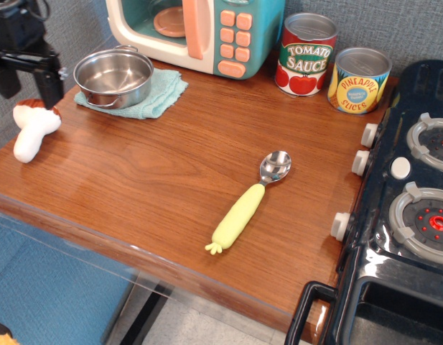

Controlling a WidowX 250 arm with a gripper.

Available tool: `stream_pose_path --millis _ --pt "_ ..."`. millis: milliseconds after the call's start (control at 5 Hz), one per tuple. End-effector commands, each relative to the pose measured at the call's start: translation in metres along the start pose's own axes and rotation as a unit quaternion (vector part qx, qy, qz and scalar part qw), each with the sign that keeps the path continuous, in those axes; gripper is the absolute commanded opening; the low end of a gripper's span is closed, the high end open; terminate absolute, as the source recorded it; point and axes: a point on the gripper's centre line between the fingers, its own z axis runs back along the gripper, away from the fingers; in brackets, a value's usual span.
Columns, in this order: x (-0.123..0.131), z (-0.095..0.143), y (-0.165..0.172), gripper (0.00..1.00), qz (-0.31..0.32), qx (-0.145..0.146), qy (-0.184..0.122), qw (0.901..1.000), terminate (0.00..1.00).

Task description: Move the silver pot to the front edge of the table.

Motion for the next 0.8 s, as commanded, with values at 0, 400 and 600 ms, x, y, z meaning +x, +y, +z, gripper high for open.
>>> stream_pose_path --millis 0,400,600 --pt "0.046 0.010 -0.052 1.00 -0.059 0.001 -0.046 0.9972 0.00" --pt "0.094 -0.011 -0.077 1.00 -0.060 0.011 -0.044 0.9972 0.00" --pt "0.099 -0.018 -0.076 1.00 -0.059 0.019 -0.038 0.9973 0.00"
